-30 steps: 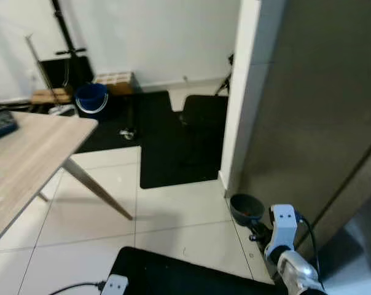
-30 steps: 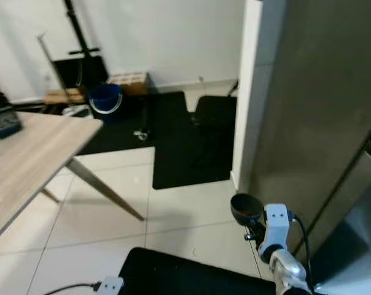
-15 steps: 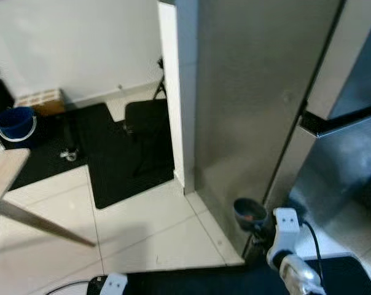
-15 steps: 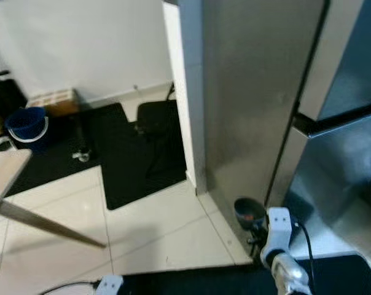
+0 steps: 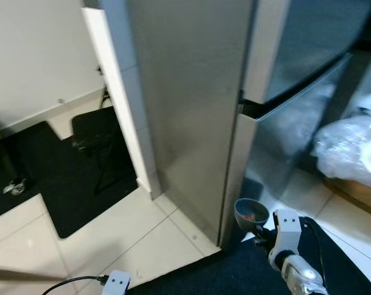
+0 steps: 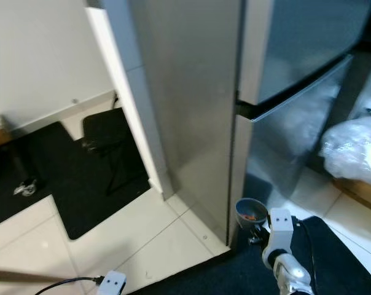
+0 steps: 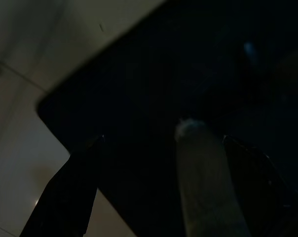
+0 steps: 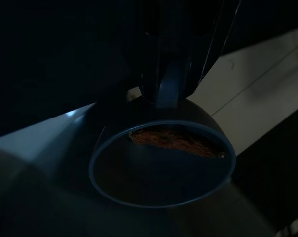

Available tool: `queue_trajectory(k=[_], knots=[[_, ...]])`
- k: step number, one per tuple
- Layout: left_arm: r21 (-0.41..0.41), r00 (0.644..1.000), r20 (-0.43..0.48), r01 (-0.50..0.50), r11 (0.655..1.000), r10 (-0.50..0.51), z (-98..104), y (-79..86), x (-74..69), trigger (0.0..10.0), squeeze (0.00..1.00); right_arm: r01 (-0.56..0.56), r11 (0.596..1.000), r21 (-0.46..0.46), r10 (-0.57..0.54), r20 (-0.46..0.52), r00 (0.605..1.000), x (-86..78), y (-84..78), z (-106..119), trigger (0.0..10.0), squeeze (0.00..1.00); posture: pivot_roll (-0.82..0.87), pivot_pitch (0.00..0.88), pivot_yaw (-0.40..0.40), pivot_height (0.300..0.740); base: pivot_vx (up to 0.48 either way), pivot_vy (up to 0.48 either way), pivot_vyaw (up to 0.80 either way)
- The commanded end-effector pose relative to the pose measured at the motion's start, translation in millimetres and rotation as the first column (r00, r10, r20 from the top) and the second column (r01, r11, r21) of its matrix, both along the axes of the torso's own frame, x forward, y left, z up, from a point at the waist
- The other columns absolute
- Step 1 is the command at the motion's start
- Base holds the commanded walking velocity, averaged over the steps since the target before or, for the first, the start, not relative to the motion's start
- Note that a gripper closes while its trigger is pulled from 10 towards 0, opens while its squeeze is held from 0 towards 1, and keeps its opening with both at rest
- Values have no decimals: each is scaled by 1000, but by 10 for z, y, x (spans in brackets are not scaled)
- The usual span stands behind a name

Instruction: Restocking fridge

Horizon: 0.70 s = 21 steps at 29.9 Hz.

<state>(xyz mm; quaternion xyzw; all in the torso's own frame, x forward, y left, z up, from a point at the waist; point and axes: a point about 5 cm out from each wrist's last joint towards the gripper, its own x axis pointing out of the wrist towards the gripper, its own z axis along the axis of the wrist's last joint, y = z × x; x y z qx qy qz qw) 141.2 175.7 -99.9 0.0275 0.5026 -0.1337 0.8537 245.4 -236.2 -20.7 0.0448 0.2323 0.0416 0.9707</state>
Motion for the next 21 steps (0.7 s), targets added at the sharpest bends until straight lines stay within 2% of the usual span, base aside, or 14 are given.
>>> queue_trajectory(k=[1,15,21], knots=[[28,1000,1,3,1000,-3,-7,43,-31,10000,0,-16,1000,1,16,7,1000,22,32,11,10000,0,-73,0,112,740,0,0,-800],[41,998,19,-55,998,54,-11,53,-42,10000,0,-26,1000,-16,26,2,1000,3,32,-1,10000,0,-83,0,107,740,0,0,-800],[33,995,31,-91,995,90,-5,43,-21,10000,0,-65,998,-19,65,7,998,20,133,-9,10000,0,-93,0,62,740,0,0,-167]])
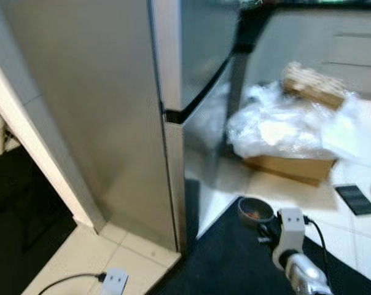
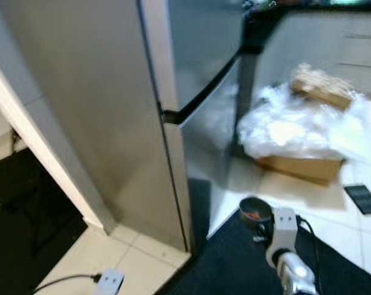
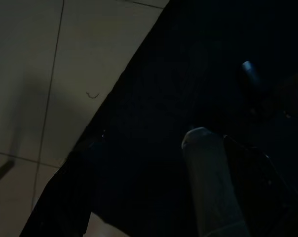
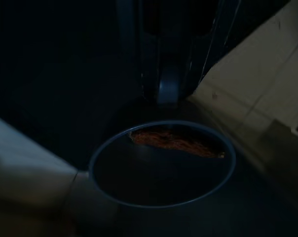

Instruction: Restocking fridge

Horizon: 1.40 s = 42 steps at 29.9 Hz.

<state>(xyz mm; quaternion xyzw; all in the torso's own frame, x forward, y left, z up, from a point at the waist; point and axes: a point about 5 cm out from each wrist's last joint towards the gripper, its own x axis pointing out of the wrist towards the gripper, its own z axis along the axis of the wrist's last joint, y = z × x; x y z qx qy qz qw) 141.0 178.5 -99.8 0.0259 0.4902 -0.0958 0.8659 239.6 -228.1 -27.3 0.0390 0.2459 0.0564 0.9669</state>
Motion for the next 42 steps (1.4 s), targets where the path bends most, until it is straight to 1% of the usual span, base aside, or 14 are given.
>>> queue_trajectory(k=[1,2,3,7,9,11,16,19,23,25,31,36,42], knots=[[0,1000,-4,-31,1000,31,-7,9,-16,10000,0,-40,999,-16,41,31,999,79,62,55,10000,0,-91,0,40,740,0,0,0],[-2,999,-3,-37,999,37,-7,4,-15,10000,0,-45,999,-18,46,29,999,80,68,54,10000,0,-91,0,40,740,0,0,0],[-10,999,-1,-52,999,52,-8,-13,-11,10000,0,-67,998,-17,67,29,997,88,88,57,10000,0,-85,0,5,740,0,0,0],[-25,997,1,-81,996,81,-11,-57,-5,10000,0,-106,994,-19,106,28,994,112,118,71,10000,0,-83,0,-6,740,0,0,0],[-43,995,-7,-97,994,97,-23,-111,-26,10000,0,-120,992,-25,120,33,992,151,114,102,10000,0,-78,0,-26,740,0,0,0],[-60,994,-17,-108,992,108,-35,-152,-53,10000,0,-126,992,-29,127,37,991,183,109,128,10000,0,-78,0,-26,740,0,0,0],[-85,994,-36,-107,991,105,-51,-183,-97,10000,0,-122,992,-33,123,46,991,211,103,152,10000,0,-73,0,-32,740,0,0,0],[-92,995,-45,-98,991,94,-52,-172,-102,10000,0,-113,993,-30,114,52,992,216,114,152,10000,0,-72,0,-18,740,0,0,0],[-92,996,-50,-81,992,77,-50,-152,-99,10000,0,-103,994,-23,104,54,993,211,123,146,10000,0,-74,0,-4,740,0,-381,0],[-80,997,-44,-73,994,69,-34,-94,-64,10000,0,-93,996,-18,94,53,994,196,127,133,10000,0,-78,0,11,740,0,-480,0],[-65,997,-33,-69,995,67,-6,-19,2,10000,0,-74,997,-11,74,57,996,190,128,127,10000,0,-84,0,31,740,0,-472,0],[-62,997,-25,-75,995,74,5,-5,31,10000,0,-66,998,-10,66,60,996,195,121,131,10000,0,-85,0,36,740,0,0,0],[-58,998,-23,-63,996,61,6,-10,34,10000,0,-63,998,-9,64,67,996,204,116,143,10000,0,-83,0,38,740,0,0,0]])
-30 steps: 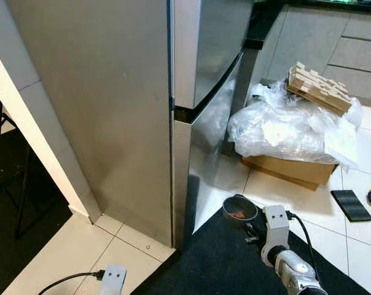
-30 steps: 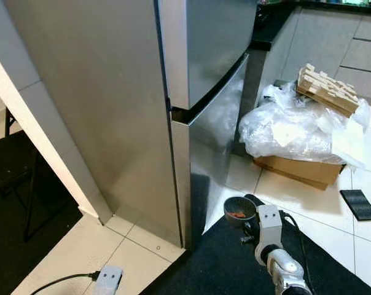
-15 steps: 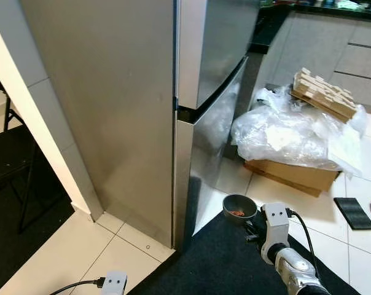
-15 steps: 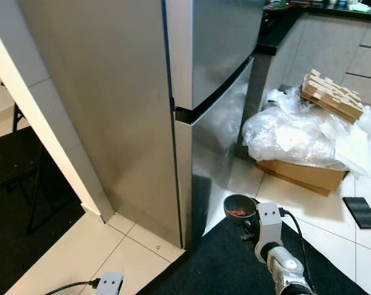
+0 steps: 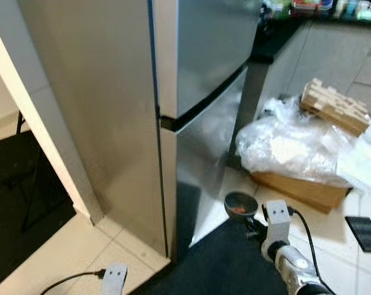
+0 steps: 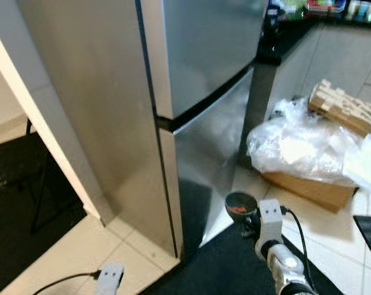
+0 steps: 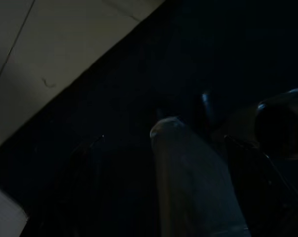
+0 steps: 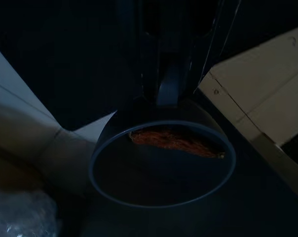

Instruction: Restocking fridge

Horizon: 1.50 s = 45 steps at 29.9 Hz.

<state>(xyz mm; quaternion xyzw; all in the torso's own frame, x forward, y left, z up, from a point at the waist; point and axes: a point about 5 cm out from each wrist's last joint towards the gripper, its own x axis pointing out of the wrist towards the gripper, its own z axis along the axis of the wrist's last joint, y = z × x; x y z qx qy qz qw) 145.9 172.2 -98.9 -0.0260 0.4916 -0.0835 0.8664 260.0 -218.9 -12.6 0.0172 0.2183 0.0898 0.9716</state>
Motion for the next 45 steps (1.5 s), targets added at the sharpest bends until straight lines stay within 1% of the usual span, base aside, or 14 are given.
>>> queue_trajectory(k=[1,10,18,22,25,30,31,32,33,34,35,40,41,45], knots=[[19,1000,-11,13,1000,-13,-3,52,-16,10000,0,9,1000,16,-9,6,1000,1,25,-4,10000,0,-83,0,38,740,0,0,0],[7,1000,-20,18,1000,-18,-15,37,-50,10000,0,8,1000,21,-8,13,1000,7,38,2,10000,0,-80,0,40,740,0,-368,0],[22,992,69,-109,994,107,60,179,93,10000,0,10,1000,21,-10,23,1000,26,25,23,10000,0,-77,0,35,740,0,-52,0],[26,953,198,-240,970,230,219,431,331,10000,0,7,1000,20,-8,31,999,35,24,36,10000,0,-75,0,36,740,0,0,0],[24,938,240,-262,965,249,278,498,408,10000,0,7,1000,21,-8,34,999,39,23,40,10000,0,-75,0,36,740,0,0,0],[-37,855,424,-312,949,297,580,748,740,10000,0,9,1000,24,-10,43,999,46,20,51,10000,0,-69,0,38,740,0,0,0],[-60,839,454,-307,950,300,635,769,797,10000,541,10,1000,25,-11,43,999,46,20,52,10000,0,-69,0,38,740,0,0,0],[-60,839,454,-307,950,300,635,769,797,10000,541,10,1000,25,-11,43,999,46,20,52,10000,0,-69,0,38,740,0,0,0],[-96,819,486,-296,950,304,705,776,876,10000,784,9,1000,25,-11,44,999,46,20,52,10000,0,-69,0,38,740,0,0,0],[-119,805,506,-288,950,308,752,779,928,10000,784,9,1000,25,-10,44,999,46,20,52,10000,0,-69,0,38,740,0,0,0],[-160,783,551,-241,957,290,850,737,1046,10000,1000,9,1000,26,-11,45,999,47,20,54,10000,0,-65,0,37,740,0,0,0],[-261,699,682,-42,964,215,1174,521,1381,10000,1000,10,1000,28,-12,49,999,47,17,58,10000,0,-66,0,39,740,0,0,0],[-261,699,682,-42,964,215,1174,521,1381,10000,1000,10,1000,28,-12,49,999,47,17,58,10000,0,-66,0,39,740,0,0,0],[-263,603,786,127,956,136,1489,293,1642,10000,1000,13,999,29,-15,53,999,45,12,60,10000,0,-69,0,41,740,0,0,0]])
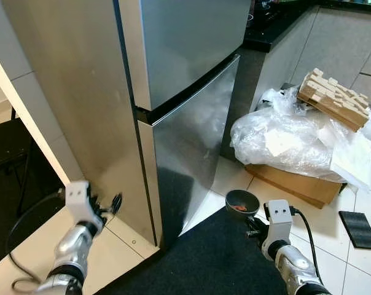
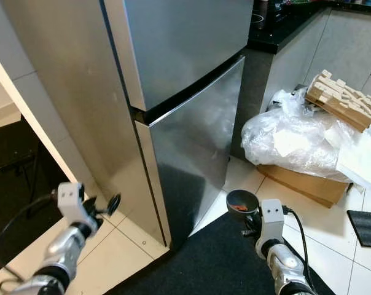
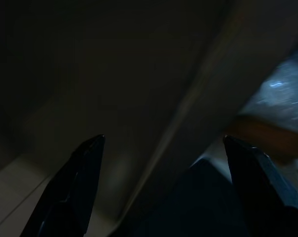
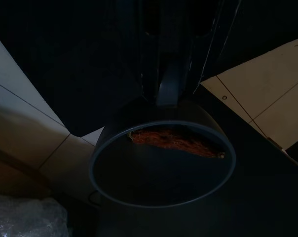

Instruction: Restocking fridge

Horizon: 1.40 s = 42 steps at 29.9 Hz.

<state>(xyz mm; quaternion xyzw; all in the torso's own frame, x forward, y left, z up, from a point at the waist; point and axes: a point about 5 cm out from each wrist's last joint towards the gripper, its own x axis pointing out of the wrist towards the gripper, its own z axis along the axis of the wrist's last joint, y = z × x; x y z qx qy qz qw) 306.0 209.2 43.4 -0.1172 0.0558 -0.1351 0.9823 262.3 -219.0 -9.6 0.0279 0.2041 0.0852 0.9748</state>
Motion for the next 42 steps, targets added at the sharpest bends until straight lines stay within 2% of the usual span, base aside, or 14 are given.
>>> queue_trajectory(k=[1,2,3,6,7,9,10,16,29,35,42], knots=[[0,994,85,62,998,-62,151,-138,103,10000,1000,0,1000,7,0,28,1000,22,11,31,10000,0,-75,0,45,740,0,0,0],[0,994,85,62,998,-62,151,-138,103,10000,1000,0,1000,7,0,28,1000,22,11,31,10000,0,-75,0,45,740,0,0,0],[14,984,150,94,995,-96,291,-229,193,10000,1000,2,1000,7,-2,31,1000,19,7,32,10000,0,-82,0,50,740,0,0,0],[21,973,202,105,994,-107,401,-290,256,10000,1000,3,1000,7,-4,34,999,13,-2,33,10000,0,-86,0,53,740,0,0,0],[20,964,239,115,993,-117,485,-332,301,10000,286,5,1000,6,-5,37,999,9,-13,35,10000,0,-89,0,56,740,0,0,0],[19,960,252,123,992,-123,514,-345,316,10000,286,6,1000,6,-6,38,999,8,-17,37,10000,0,-89,0,56,740,0,0,0],[18,954,271,128,992,-128,566,-365,344,10000,0,7,1000,6,-7,40,999,7,-25,40,10000,0,-91,0,57,740,0,0,0],[15,932,330,151,988,-147,773,-460,470,10000,0,9,1000,3,-9,48,999,7,-45,51,10000,0,-97,0,58,740,0,0,0],[41,916,336,219,975,-220,973,-682,631,10000,0,13,1000,2,-13,74,997,37,-58,94,10000,0,-117,0,67,740,0,0,0],[56,909,342,234,971,-239,1021,-713,659,10000,0,15,1000,1,-15,80,997,30,-68,97,10000,0,-122,0,68,740,0,0,0],[87,923,324,189,978,-207,1055,-698,704,10000,0,21,1000,0,-21,87,996,38,-84,112,10000,0,-124,0,70,740,0,0,0]])
